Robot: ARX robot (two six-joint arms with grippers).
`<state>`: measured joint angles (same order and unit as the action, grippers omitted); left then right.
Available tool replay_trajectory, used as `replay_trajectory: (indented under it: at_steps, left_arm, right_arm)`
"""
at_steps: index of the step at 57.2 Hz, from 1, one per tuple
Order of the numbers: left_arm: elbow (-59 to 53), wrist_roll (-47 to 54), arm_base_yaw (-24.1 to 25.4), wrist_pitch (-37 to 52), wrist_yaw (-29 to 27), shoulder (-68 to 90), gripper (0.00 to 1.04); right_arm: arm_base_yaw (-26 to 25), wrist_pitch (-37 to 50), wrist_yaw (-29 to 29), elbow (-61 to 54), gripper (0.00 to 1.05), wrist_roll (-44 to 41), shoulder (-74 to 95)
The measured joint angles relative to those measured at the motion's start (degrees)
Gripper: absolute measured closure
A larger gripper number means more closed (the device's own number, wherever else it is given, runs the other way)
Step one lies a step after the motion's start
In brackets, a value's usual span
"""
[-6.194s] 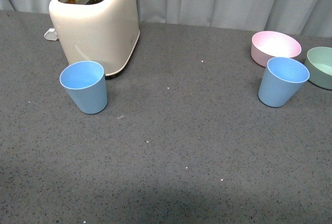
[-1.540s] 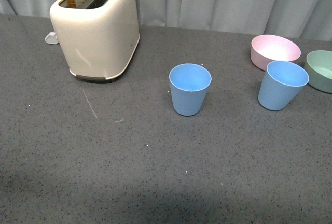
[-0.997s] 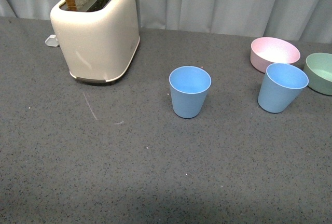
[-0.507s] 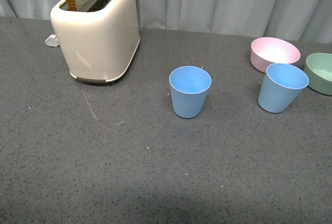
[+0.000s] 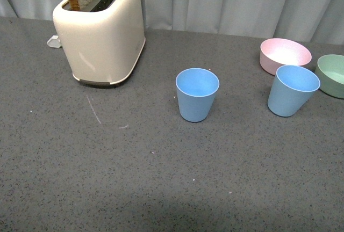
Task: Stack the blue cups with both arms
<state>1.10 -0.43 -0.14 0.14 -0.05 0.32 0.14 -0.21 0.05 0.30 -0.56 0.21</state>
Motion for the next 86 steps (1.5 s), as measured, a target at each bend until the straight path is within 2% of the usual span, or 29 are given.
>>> replay_trajectory:
  at_steps: [6,11,15,17,22,28,32,36,41,53,70,76,83,86]
  left_arm:
    - [0.0,0.0,0.0,0.0,0.0,0.0,0.87]
    - [0.0,0.0,0.0,0.0,0.0,-0.1,0.71]
    - [0.0,0.0,0.0,0.0,0.0,-0.1,0.6]
    - [0.0,0.0,0.0,0.0,0.0,-0.1,0.53]
    - [0.0,0.0,0.0,0.0,0.0,-0.1,0.32]
    - [0.0,0.0,0.0,0.0,0.0,-0.1,0.05]
    - [0.0,0.0,0.0,0.0,0.0,-0.1,0.07]
    - [0.0,0.1,0.0,0.0,0.0,-0.1,0.07]
    - [0.0,0.1,0.0,0.0,0.0,-0.1,0.07]
    - [0.0,0.1,0.0,0.0,0.0,-0.1,0.07]
    - [0.0,0.1,0.0,0.0,0.0,-0.1,0.07]
    - [0.0,0.1,0.0,0.0,0.0,-0.1,0.07]
    - [0.0,0.1,0.0,0.0,0.0,-0.1,0.07]
    - [0.0,0.1,0.0,0.0,0.0,-0.1,0.07]
  right_arm:
    - [0.0,0.0,0.0,0.0,0.1,0.0,0.0]
    - [0.0,0.0,0.2,0.0,0.1,0.0,0.0]
    - [0.6,-1.0,4.4,0.5,0.1,-4.2,2.2]
    - [0.3,-0.7,4.5,0.8,0.1,-6.4,4.3]
    - [-2.4,6.4,1.6,2.9,0.1,-8.1,17.7]
    - [-5.4,20.6,-1.8,10.3,0.1,-5.7,43.1]
    - [-6.3,24.8,-3.3,17.5,0.1,-3.0,59.5]
    - [-6.7,22.6,-5.9,23.8,0.1,1.0,70.9]
    - [-6.7,19.9,-6.2,30.9,0.1,4.6,81.7]
    - [-5.0,10.6,-5.1,47.3,0.1,9.9,99.2]
    - [-1.4,0.8,-4.4,61.5,0.1,15.4,114.8]
    - [-0.7,-1.0,-3.8,63.8,0.23,16.0,118.0]
    - [-0.3,-2.4,-3.0,65.9,0.48,16.3,121.0]
    - [-0.3,-2.7,-2.9,66.2,0.55,16.3,121.3]
